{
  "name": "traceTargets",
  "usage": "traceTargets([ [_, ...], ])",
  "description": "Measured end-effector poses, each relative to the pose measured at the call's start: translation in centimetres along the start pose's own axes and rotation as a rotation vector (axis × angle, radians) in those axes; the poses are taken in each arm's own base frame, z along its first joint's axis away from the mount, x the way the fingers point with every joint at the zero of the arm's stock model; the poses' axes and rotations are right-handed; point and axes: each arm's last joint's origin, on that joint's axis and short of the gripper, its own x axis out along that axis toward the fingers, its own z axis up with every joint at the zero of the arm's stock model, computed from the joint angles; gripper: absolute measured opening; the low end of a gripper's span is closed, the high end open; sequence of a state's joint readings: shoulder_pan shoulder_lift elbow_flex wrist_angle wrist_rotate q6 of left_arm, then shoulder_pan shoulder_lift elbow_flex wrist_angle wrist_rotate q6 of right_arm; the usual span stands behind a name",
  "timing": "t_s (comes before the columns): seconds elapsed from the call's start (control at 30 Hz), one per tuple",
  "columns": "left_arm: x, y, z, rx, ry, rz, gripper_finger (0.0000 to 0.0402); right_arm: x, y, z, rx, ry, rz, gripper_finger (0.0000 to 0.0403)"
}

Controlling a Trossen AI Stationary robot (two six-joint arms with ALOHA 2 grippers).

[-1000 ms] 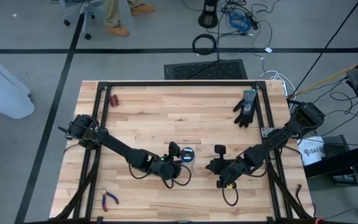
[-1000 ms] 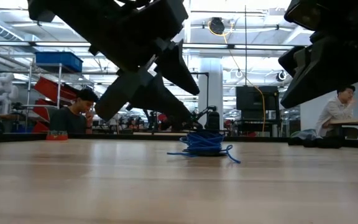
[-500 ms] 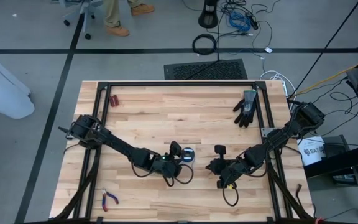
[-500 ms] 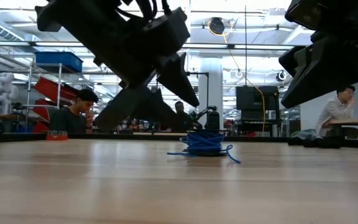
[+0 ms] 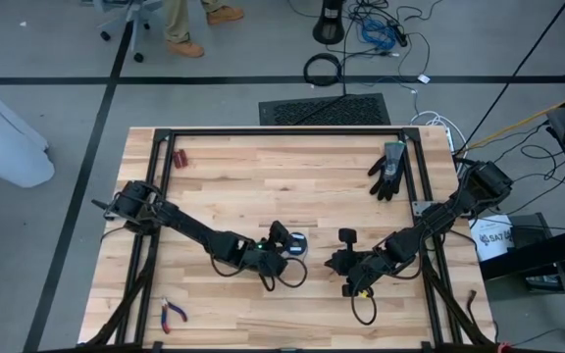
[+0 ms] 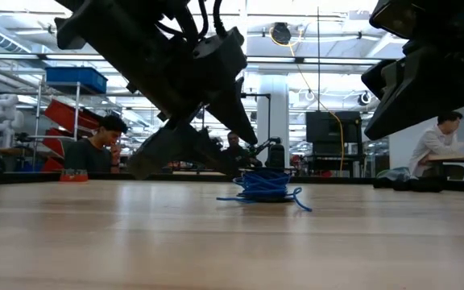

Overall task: Coil cords
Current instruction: Uncoil the blue wire from the spool

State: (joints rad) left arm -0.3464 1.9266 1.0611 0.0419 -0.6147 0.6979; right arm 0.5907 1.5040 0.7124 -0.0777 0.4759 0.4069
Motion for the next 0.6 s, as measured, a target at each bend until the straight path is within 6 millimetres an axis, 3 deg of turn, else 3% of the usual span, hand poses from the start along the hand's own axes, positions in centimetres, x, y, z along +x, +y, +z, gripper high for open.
traceTargets([
  [0.27,0.33,0.41,-0.35,0.036,0.017,0.011,0.0246,0.0,0.0,0.0,-0.003,0.0,0.0,0.0],
  [0.6,0.44,0.44,-0.4,0.038,0.001,-0.01,0.0174,0.0,0.01,0.0,-0.003,0.0,0.001,0.0],
])
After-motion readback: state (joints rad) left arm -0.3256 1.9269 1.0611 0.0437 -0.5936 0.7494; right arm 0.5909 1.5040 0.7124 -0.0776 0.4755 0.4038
